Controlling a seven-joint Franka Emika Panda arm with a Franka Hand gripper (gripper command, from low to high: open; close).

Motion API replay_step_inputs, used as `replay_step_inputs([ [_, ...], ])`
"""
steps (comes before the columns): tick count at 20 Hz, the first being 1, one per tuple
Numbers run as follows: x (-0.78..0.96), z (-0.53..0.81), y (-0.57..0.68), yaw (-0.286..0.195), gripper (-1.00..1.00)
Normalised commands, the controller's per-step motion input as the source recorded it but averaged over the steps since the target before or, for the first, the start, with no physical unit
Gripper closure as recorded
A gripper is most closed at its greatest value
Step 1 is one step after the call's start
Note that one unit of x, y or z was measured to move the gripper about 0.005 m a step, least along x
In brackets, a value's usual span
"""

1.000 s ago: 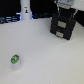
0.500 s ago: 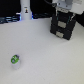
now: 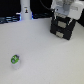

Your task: Open the kcup holder, insert the kcup into the holder, and close the kcup holder

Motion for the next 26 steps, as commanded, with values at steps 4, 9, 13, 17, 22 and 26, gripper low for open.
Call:
replay_step_inputs([
  [4, -0.08, -0.01, 0.01, -0.031, 1.00],
  [9, -0.07, -0.02, 0.01, -0.018, 1.00],
  [13, 0.17, 0.03, -0.06, -0.020, 1.00],
  [17, 0.25, -0.02, -0.02, -0.021, 1.00],
  [22, 0.32, 0.01, -0.08, -0.024, 1.00],
  [26, 0.25, 0.01, -0.13, -0.008, 1.00],
])
